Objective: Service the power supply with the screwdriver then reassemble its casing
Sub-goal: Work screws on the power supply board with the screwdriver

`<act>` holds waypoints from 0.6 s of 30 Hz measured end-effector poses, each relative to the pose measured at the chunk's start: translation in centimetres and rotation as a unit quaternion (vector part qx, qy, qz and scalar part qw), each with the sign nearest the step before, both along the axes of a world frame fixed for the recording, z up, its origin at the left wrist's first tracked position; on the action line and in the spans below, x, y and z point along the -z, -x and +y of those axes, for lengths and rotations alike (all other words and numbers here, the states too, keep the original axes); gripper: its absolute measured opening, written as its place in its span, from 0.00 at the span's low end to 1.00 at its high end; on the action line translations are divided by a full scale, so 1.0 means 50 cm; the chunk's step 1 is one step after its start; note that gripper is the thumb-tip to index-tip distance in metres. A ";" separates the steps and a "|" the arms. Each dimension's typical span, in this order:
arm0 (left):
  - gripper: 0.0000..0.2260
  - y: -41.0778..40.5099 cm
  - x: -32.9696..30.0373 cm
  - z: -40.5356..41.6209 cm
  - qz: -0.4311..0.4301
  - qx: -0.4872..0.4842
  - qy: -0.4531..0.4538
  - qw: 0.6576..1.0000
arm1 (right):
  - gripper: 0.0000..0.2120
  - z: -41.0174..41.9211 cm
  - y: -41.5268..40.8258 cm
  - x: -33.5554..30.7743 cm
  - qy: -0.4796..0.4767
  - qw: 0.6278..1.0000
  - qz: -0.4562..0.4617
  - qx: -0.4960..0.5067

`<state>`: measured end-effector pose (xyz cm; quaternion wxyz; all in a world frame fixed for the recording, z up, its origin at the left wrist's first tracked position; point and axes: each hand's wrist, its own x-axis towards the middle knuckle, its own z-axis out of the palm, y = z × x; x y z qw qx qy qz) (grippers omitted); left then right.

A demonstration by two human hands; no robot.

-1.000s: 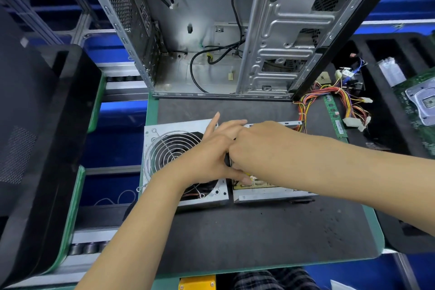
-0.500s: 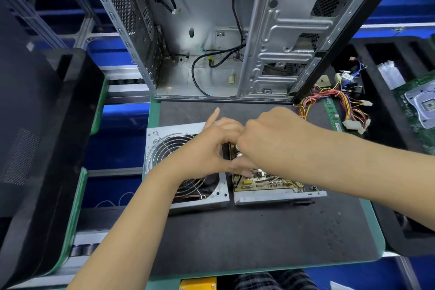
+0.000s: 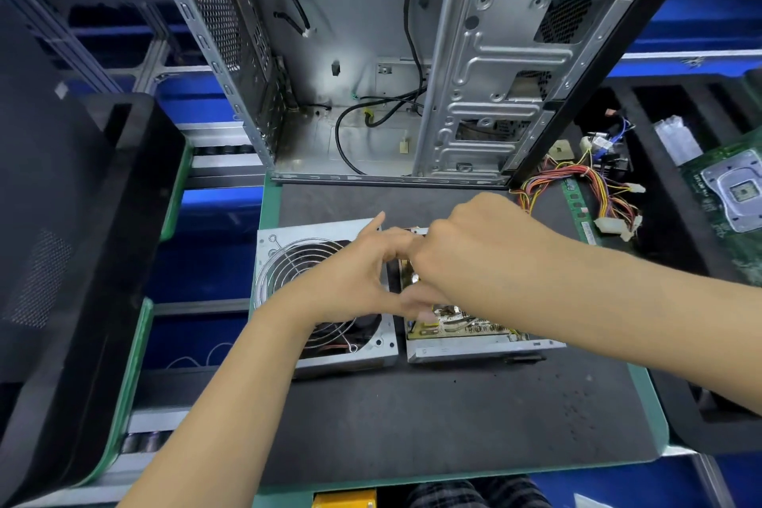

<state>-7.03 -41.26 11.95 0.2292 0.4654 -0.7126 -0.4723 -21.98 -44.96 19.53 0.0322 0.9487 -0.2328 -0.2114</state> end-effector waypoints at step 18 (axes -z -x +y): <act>0.19 0.008 -0.011 0.001 0.005 0.004 -0.009 1.000 | 0.34 -0.007 0.022 0.005 -0.019 0.996 -0.082 -0.029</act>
